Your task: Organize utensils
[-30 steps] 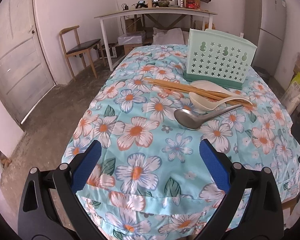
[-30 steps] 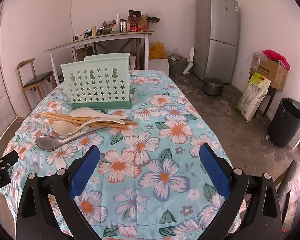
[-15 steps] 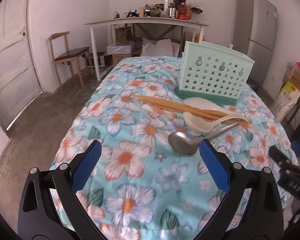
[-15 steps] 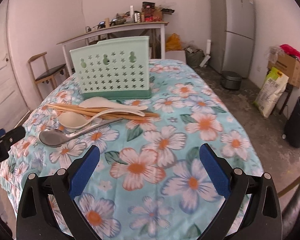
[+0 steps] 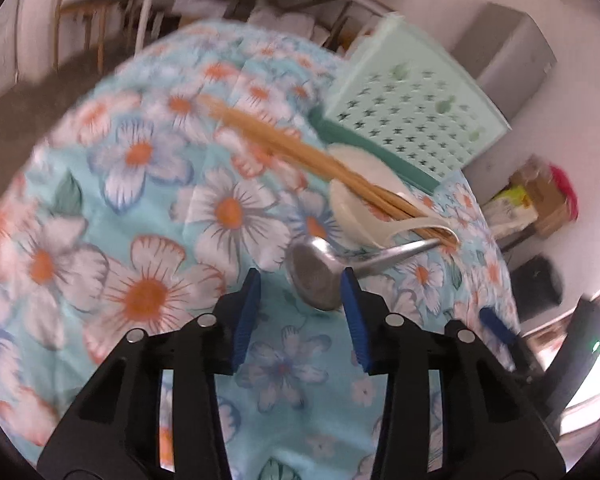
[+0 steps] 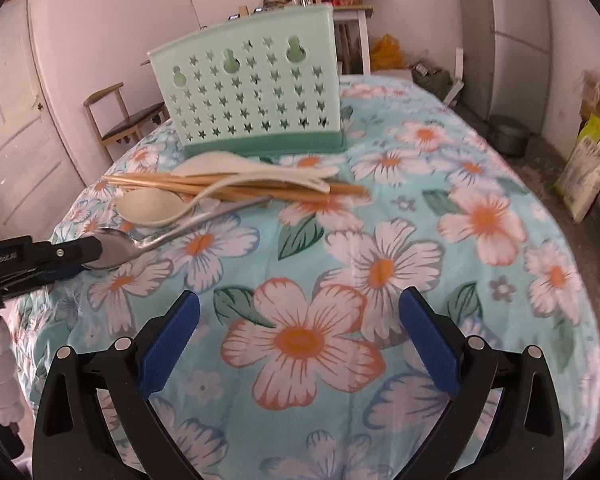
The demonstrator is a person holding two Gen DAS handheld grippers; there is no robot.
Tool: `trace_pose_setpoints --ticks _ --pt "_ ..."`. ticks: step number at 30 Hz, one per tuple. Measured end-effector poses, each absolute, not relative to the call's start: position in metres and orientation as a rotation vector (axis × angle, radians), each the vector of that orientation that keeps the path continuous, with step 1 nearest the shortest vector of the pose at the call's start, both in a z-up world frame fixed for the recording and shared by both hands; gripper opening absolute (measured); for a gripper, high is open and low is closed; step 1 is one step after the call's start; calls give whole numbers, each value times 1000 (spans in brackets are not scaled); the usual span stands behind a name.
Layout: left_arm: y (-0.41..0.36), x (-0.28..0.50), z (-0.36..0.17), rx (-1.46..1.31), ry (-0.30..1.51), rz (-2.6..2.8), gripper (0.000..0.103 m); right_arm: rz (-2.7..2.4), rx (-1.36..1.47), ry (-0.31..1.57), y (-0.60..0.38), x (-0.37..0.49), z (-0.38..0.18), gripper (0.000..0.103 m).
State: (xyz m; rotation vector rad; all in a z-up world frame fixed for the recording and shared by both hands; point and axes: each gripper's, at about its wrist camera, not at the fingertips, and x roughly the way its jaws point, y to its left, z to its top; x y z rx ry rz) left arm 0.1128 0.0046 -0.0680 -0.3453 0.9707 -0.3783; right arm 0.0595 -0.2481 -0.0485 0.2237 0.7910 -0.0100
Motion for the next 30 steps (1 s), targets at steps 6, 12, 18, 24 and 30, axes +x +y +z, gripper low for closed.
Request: trace_pose_setpoints --ticks 6,12,18,24,30 --pt "4 119 -77 -408 948 -373 24 18 254 740 -251 58 -53 97" --pt "9 118 -74 -415 962 -423 9 46 342 710 -264 55 -53 97" --pt "26 106 -69 -418 996 -424 7 53 352 748 -266 58 -50 97" --pt "43 98 -75 -449 1002 -428 7 69 284 728 -261 59 -24 90" --pt "49 96 -81 -474 982 -455 8 216 85 712 -219 81 6 74"
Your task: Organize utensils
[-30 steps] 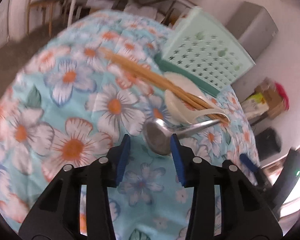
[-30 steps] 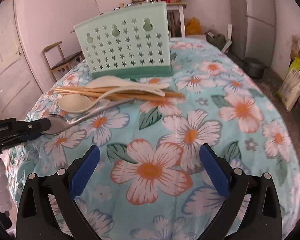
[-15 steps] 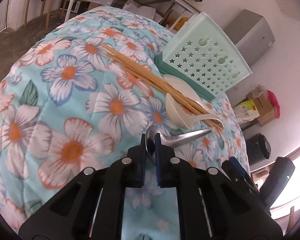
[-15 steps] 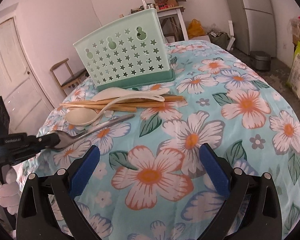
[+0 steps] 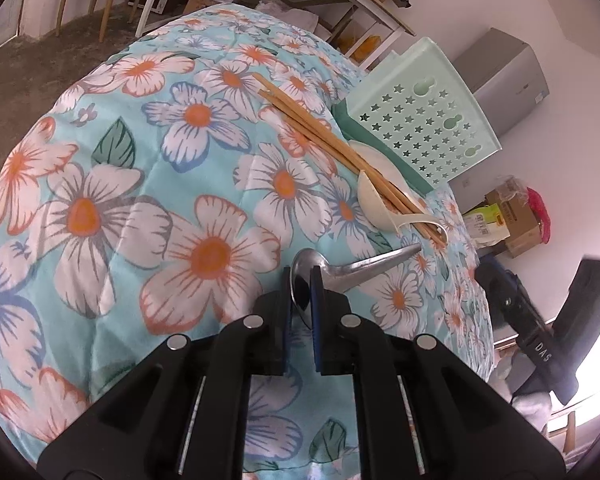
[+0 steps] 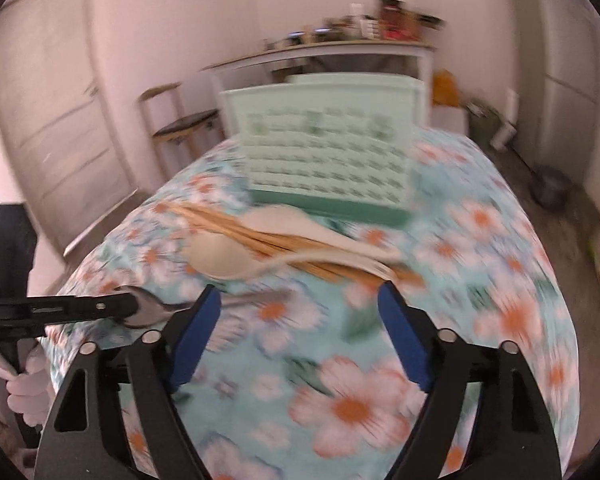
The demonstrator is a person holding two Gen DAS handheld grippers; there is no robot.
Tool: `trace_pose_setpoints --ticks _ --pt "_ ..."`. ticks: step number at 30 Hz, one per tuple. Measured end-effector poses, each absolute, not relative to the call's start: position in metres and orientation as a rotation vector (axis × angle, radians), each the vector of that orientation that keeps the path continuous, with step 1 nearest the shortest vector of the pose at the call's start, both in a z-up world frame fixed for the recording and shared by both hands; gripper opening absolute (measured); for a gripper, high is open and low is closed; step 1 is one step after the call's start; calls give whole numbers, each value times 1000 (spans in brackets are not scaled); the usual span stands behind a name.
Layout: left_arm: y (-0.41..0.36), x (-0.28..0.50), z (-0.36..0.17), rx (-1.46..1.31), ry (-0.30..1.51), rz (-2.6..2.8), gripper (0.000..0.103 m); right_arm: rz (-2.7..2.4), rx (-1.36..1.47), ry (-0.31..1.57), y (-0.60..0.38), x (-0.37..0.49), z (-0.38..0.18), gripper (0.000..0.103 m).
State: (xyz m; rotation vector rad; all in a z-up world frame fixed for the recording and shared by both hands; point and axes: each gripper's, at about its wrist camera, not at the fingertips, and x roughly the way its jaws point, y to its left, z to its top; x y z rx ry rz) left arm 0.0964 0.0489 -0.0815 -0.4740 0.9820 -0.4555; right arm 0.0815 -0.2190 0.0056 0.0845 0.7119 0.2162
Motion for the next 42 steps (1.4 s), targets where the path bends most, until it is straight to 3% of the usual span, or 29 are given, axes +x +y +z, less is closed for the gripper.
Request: trace_pose_setpoints --ticks 9,16,20,31,42 --pt "59 93 -90 -543 960 -495 8 406 -165 796 -137 127 2 45" --pt "63 91 -93 -556 944 -511 8 405 -287 838 -114 148 -15 30" --pt "62 90 -93 -554 938 -505 8 385 -311 863 -112 153 -24 10" --pt "45 79 -56 -387 903 -444 3 405 16 744 -177 132 44 6" --pt "39 53 49 -186 668 -350 2 424 315 579 -270 103 92 6"
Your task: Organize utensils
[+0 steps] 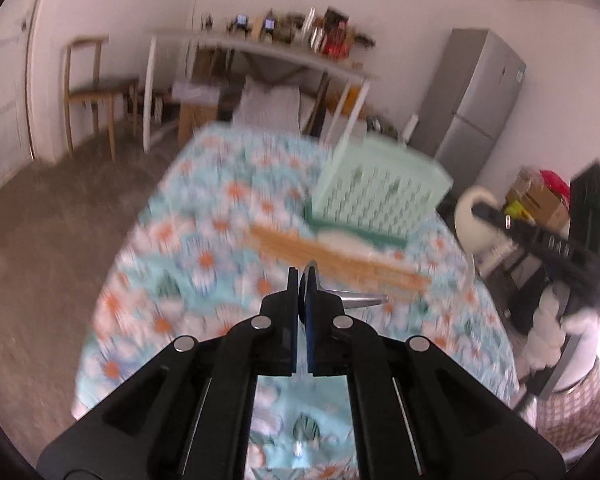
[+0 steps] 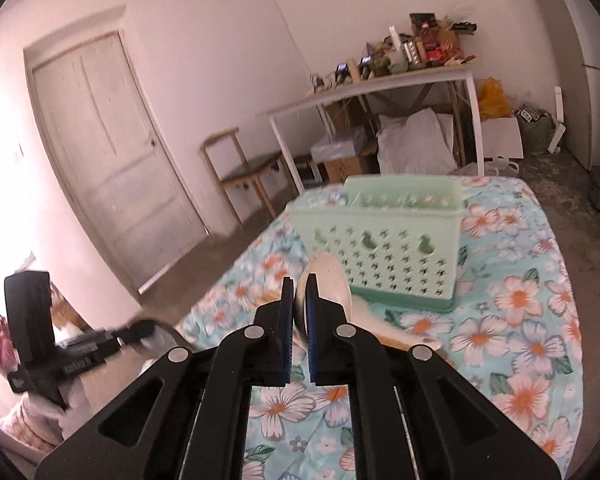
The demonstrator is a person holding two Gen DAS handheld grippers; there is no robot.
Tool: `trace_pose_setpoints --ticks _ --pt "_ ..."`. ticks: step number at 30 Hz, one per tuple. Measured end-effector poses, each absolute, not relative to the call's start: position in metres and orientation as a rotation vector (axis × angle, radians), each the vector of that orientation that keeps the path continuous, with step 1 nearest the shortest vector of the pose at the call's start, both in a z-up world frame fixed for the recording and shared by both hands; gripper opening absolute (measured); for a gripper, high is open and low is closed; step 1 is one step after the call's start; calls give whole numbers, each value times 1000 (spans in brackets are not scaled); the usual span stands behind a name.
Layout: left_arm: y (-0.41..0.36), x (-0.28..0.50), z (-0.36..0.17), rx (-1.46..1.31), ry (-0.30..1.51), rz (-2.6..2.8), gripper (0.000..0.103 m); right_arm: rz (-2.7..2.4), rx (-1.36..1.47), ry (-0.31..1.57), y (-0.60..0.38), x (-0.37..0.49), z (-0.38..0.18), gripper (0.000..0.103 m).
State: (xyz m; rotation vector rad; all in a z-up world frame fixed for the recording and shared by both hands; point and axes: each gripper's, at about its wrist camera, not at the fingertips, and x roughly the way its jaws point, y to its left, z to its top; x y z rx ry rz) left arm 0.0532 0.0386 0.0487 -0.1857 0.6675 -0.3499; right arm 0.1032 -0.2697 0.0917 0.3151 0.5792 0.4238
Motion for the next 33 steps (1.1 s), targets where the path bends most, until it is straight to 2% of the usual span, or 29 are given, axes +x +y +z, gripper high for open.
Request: trace_pose_setpoints --ticks 9,13,23,30,33 --pt "4 95 149 -75 428 -341 2 426 373 435 -320 90 127 6" --pt "-24 132 164 40 431 -304 2 429 375 371 -341 84 147 6" --pt "-82 225 146 287 605 -219 2 448 357 300 -358 84 166 6" --pt "-84 267 116 171 712 -310 6 474 370 300 -359 96 173 6" --pt "-78 275 112 84 700 -341 22 493 377 292 -360 102 179 6"
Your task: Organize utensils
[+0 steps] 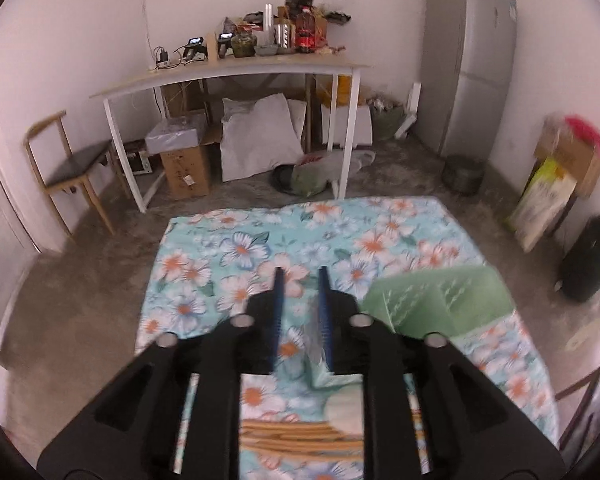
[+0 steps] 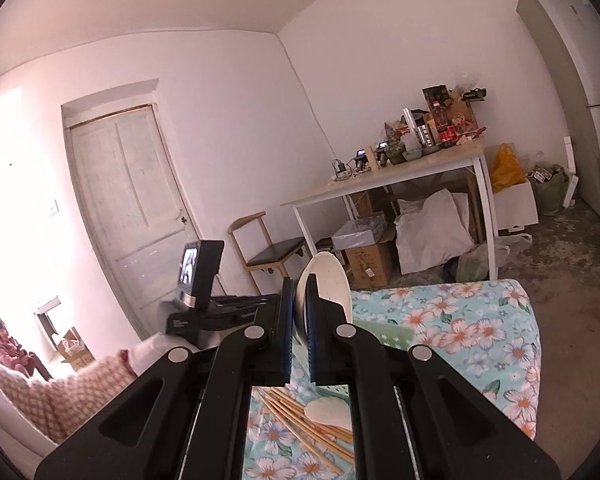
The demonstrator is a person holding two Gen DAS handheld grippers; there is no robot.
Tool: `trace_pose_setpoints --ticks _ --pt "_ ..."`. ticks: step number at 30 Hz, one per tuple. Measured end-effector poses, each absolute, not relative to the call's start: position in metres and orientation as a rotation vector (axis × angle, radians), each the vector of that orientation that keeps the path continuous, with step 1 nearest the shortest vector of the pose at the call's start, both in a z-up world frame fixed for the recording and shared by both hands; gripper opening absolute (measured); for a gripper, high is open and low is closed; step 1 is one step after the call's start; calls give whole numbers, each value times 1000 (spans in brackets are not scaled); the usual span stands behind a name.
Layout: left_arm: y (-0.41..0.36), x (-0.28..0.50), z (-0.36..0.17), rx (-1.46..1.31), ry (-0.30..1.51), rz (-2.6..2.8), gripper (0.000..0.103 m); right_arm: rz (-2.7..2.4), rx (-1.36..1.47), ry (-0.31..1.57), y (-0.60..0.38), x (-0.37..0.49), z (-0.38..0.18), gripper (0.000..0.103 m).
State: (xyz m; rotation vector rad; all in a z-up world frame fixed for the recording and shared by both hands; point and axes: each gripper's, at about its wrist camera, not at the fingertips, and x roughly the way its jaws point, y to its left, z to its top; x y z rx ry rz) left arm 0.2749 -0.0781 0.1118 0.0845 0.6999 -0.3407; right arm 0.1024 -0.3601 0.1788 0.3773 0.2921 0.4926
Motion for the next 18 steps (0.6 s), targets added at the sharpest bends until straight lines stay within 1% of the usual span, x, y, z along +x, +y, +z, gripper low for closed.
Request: trace_pose_setpoints --ticks 1,3,5,8,14,18 --pt "-76 274 112 67 688 -341 27 497 379 290 -360 105 181 6" --pt "-71 272 114 27 653 -349 30 508 381 287 -359 111 185 6" --pt "-61 265 119 -13 607 -351 40 521 378 277 -358 117 191 6" --pt "-47 248 126 -58 541 -342 49 552 378 253 -355 129 199 6" --pt "-24 212 120 -106 484 -328 67 630 417 226 -351 164 206 6" --pt "-12 187 99 -108 481 -313 72 662 425 234 -346 186 199 6"
